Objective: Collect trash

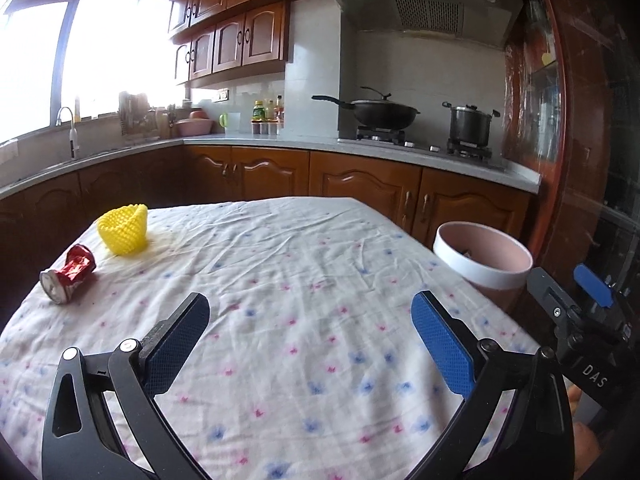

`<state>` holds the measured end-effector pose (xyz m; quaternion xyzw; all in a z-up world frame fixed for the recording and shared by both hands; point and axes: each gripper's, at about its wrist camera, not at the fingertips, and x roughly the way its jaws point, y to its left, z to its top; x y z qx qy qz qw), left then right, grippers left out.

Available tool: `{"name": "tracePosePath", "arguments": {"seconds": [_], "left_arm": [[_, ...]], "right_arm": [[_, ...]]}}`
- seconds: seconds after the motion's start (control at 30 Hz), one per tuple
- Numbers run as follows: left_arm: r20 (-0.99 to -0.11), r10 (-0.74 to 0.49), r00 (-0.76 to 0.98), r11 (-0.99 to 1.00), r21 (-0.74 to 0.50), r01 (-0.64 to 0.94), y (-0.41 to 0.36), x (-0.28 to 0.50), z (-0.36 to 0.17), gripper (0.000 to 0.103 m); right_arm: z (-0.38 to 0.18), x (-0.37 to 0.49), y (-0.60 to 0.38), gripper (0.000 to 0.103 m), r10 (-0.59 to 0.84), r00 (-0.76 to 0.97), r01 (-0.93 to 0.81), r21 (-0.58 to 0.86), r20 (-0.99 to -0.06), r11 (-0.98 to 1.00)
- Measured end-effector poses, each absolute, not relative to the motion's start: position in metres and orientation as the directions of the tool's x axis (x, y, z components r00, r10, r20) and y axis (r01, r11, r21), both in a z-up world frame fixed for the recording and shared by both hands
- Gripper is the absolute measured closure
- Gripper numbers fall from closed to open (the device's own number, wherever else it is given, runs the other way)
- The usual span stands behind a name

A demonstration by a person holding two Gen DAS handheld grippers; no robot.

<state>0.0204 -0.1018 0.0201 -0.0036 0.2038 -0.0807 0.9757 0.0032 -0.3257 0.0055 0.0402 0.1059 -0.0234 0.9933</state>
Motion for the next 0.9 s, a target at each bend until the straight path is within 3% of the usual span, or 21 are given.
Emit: {"name": "tracePosePath", "arguments": {"seconds": [0.9], "left_arm": [[-0.415,-0.133,0.900,0.989,-0.002,0.145,-0.104,0.017,0.011,0.000]], "right_arm": [[-0.010,0.005,-0.321,0.000,-0.004,0.973,0.028,0.101,-0.230,0.994]]}}
